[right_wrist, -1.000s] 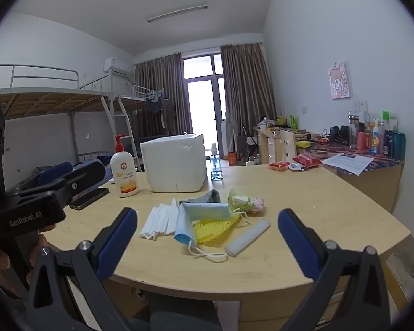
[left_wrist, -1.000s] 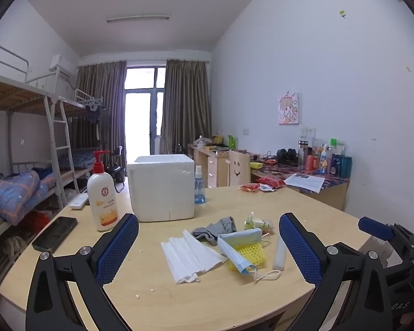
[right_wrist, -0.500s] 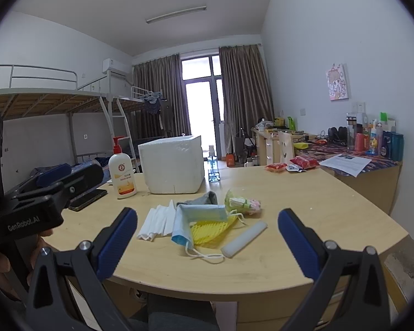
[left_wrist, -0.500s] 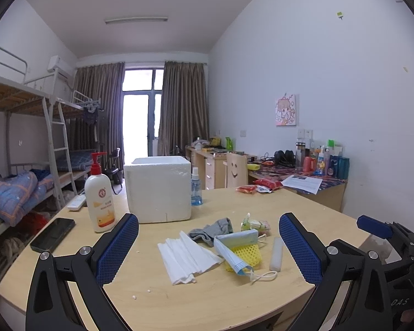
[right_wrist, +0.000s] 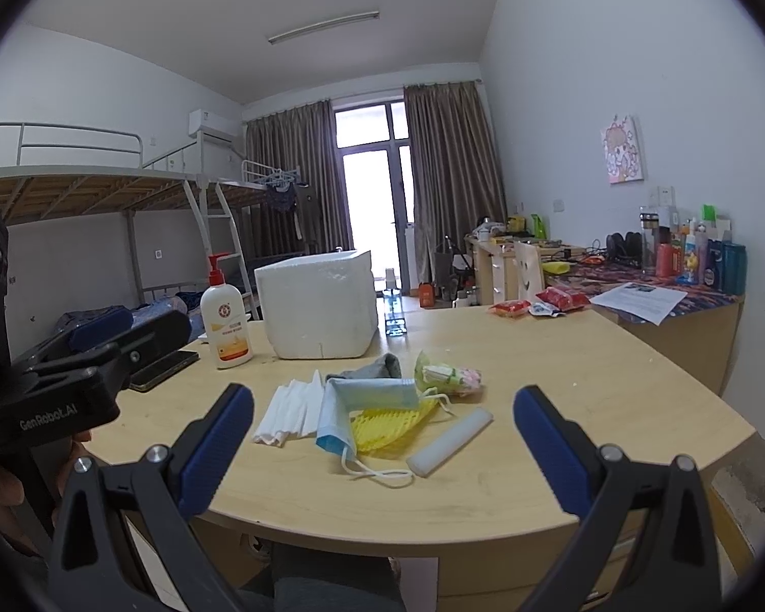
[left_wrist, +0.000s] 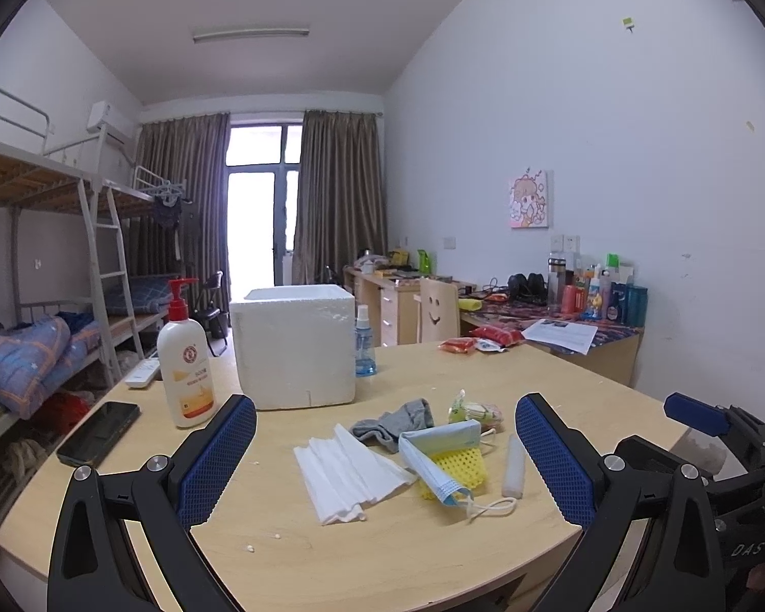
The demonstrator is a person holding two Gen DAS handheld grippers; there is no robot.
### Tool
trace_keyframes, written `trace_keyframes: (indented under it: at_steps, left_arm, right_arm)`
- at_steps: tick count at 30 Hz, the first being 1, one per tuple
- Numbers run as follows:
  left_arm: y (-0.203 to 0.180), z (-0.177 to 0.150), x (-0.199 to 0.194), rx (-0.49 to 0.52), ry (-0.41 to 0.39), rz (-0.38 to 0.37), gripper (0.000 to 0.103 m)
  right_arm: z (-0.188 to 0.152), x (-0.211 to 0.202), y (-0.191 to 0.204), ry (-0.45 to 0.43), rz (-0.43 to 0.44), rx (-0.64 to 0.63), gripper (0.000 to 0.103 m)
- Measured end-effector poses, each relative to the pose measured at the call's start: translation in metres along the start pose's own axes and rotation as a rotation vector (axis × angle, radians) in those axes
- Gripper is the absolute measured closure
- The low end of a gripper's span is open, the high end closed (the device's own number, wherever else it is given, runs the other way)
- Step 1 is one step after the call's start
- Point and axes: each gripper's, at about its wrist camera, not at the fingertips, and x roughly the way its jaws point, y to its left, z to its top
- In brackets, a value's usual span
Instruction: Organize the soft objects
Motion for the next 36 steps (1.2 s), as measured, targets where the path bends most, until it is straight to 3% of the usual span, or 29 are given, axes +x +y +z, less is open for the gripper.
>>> trace_keyframes:
  at_steps: [36]
  left_arm:
    - [0.0085, -0.0042, 0.0079, -0.016, 0.045, -0.007, 0.001]
  right_arm:
    - [-0.0019, 0.0052, -0.0019, 0.019, -0.009, 0.006, 0.0]
